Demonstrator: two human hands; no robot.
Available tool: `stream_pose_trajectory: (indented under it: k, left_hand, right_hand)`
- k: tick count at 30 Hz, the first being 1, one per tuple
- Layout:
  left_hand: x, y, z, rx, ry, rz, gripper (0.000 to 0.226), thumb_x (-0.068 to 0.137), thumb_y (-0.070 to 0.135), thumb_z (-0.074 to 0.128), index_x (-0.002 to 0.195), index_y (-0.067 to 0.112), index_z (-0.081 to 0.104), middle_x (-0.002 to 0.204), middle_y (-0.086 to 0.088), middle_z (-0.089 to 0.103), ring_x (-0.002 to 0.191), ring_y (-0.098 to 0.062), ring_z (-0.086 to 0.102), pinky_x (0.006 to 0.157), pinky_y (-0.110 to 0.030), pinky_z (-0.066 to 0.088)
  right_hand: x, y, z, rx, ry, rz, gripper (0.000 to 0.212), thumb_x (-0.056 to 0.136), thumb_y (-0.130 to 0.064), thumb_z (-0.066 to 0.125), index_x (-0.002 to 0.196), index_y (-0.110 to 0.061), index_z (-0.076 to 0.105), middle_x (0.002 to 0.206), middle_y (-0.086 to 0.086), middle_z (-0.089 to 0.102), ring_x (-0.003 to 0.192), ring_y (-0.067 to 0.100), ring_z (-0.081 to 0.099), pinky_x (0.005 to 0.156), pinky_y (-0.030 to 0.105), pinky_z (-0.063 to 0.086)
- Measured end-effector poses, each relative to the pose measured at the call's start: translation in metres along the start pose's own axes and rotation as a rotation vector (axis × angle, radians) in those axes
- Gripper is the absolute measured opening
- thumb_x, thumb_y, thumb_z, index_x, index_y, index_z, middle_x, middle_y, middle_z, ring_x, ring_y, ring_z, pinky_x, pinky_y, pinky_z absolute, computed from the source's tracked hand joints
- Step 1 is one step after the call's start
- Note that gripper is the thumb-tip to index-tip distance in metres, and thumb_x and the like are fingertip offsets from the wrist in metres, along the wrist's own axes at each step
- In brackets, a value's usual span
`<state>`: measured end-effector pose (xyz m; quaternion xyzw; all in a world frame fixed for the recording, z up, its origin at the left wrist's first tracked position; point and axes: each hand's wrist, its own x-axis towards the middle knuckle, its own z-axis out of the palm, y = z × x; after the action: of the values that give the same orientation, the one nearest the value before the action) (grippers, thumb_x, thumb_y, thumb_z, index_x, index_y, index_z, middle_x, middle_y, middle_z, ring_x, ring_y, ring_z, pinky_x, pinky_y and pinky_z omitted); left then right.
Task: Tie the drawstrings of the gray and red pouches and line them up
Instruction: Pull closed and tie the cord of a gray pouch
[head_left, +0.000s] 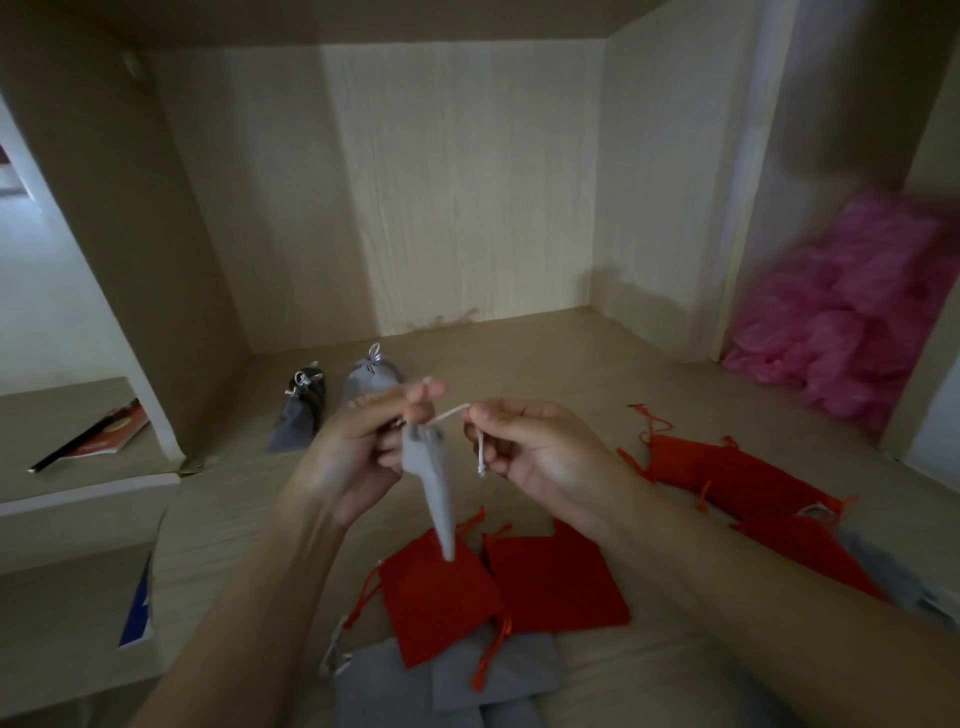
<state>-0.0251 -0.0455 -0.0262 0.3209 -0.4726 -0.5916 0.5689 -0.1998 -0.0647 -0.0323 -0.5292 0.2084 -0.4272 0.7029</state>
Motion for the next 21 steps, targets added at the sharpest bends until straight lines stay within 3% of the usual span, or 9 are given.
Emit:
stream_pose_trajectory:
  k: [3,8,10,12,14,15,17,21]
  left_hand:
    - [-0.001,-0.002,0.008,0.236,0.026,-0.007,0.011,0.071,0.017,0.070,0.072,0.008,0.075,0.050,0.004,0.047,0.040,-0.002,0.026,0.036,-0.012,0.021]
    - [0.000,-0.008,0.007,0.479,0.049,-0.028,0.024,0.087,0.006,0.057,0.087,-0.017,0.062,0.068,-0.018,0.059,0.053,-0.016,0.042,0.047,-0.015,0.036]
    - [-0.001,-0.009,0.010,0.523,0.038,-0.031,0.026,0.083,0.013,0.061,0.086,-0.012,0.067,0.063,-0.010,0.062,0.052,-0.011,0.046,0.050,-0.015,0.039]
    - [0.000,-0.010,0.013,0.593,0.024,-0.029,0.021,0.077,0.019,0.066,0.084,0.001,0.074,0.070,-0.018,0.065,0.063,-0.018,0.052,0.057,-0.019,0.043]
    - [0.000,-0.011,0.013,0.620,0.012,-0.028,0.012,0.081,0.008,0.064,0.083,0.007,0.076,0.082,-0.026,0.067,0.074,-0.026,0.053,0.062,-0.022,0.047]
    - [-0.001,-0.011,0.012,0.619,-0.002,-0.024,0.018,0.084,0.002,0.059,0.084,0.009,0.076,0.086,-0.026,0.068,0.077,-0.026,0.054,0.064,-0.021,0.048]
    - [-0.003,-0.010,0.013,0.631,-0.055,-0.007,0.024,0.086,-0.004,0.055,0.087,0.009,0.076,0.088,-0.022,0.070,0.076,-0.022,0.056,0.065,-0.018,0.047]
    - [-0.007,-0.008,0.024,0.639,-0.088,0.070,0.016,0.082,0.001,0.063,0.091,0.010,0.073,0.080,-0.001,0.074,0.072,-0.002,0.064,0.063,-0.010,0.046]
  right_hand:
    - [-0.001,0.002,-0.002,0.033,0.013,-0.007,0.014,0.089,-0.006,0.055,0.088,0.002,0.066,0.063,0.000,0.056,0.050,0.005,0.047,0.049,0.015,0.037]
    - [-0.006,0.009,-0.001,-0.301,0.096,-0.178,0.017,0.090,-0.009,0.060,0.083,0.004,0.069,0.060,-0.005,0.065,0.051,0.002,0.048,0.051,0.014,0.036]
    - [-0.005,0.012,-0.001,-0.332,0.157,-0.226,0.013,0.087,-0.006,0.063,0.081,0.004,0.069,0.060,-0.003,0.067,0.052,0.001,0.054,0.053,0.013,0.042]
    - [-0.005,0.017,-0.001,-0.406,0.201,-0.246,0.009,0.086,-0.005,0.065,0.080,-0.002,0.071,0.065,0.001,0.070,0.058,0.007,0.062,0.058,0.017,0.048]
    - [-0.005,0.021,-0.002,-0.519,0.219,-0.280,0.010,0.086,-0.007,0.066,0.078,-0.009,0.071,0.069,0.004,0.071,0.064,0.011,0.066,0.062,0.020,0.052]
    - [-0.005,0.021,-0.003,-0.564,0.229,-0.306,0.011,0.085,-0.008,0.067,0.076,-0.012,0.071,0.069,0.003,0.072,0.065,0.011,0.066,0.063,0.020,0.052]
    - [-0.005,0.019,-0.005,-0.619,0.264,-0.359,0.012,0.084,-0.009,0.069,0.075,-0.016,0.071,0.068,0.000,0.071,0.063,0.008,0.066,0.063,0.019,0.051]
    - [-0.005,0.012,-0.006,-0.595,0.281,-0.341,0.002,0.080,-0.010,0.073,0.079,-0.009,0.074,0.071,0.004,0.073,0.067,0.012,0.069,0.064,0.023,0.053]
